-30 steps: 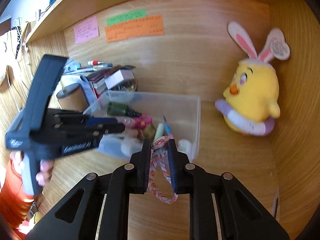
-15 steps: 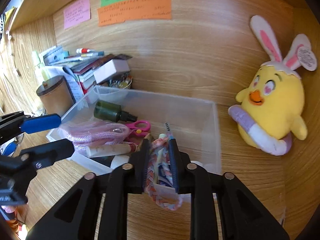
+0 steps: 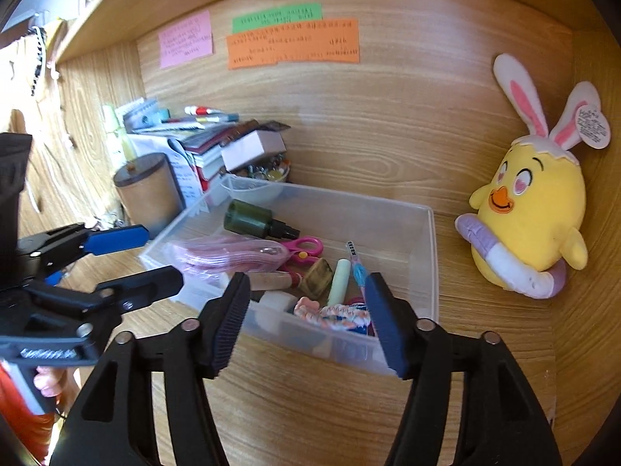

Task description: Organize objects

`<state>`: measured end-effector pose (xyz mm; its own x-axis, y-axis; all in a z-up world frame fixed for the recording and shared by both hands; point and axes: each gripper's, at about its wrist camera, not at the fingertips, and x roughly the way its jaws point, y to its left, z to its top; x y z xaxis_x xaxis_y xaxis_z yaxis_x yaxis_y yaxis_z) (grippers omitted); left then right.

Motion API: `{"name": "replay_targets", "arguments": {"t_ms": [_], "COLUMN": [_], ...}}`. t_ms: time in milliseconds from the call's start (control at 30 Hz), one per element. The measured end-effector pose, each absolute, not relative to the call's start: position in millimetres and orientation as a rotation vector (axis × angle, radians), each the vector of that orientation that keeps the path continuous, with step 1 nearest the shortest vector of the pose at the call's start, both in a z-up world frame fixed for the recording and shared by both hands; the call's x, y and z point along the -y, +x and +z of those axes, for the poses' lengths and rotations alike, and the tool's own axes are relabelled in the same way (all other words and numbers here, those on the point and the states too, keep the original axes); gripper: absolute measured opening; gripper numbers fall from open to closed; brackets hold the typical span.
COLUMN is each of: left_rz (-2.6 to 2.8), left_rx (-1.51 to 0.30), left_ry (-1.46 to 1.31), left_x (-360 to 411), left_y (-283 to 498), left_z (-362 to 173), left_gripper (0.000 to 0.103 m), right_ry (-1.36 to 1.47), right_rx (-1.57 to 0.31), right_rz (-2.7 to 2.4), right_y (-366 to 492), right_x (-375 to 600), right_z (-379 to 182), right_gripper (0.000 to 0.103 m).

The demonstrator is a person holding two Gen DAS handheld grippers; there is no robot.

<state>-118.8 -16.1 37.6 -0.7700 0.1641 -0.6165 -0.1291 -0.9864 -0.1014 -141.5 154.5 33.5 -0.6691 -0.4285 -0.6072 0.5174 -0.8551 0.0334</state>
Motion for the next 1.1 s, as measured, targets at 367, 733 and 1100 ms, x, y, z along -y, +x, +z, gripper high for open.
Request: {"name": "replay_targets", "arguments": {"t_ms": [367,733,1100], "left_rz": [2.904,2.87,2.871], "left_rx": [0.027,0.012,0.037], "left_ry": [-0.93,-0.933,-0.935], "left_x": [15.6,8.9,8.8], "left_y": [-96.2,-89.7,-90.4], "left_z": [29.2,20.4,20.7], "left_gripper": [0.09,0.091,0.091], "right_ry": [0.798,0.862,0.862], "right_rx": [-0.148,-0.077,-0.083], "right_rz": [-2.502,-2.494,-2.486], "right_y": [-116.3,-116.2,-114.7], "right_x": [-169.5,-178.1,-175.1], "right_z": [28.4,15.0,14.9], "right_gripper": [0.082,0.083,0.083]}}
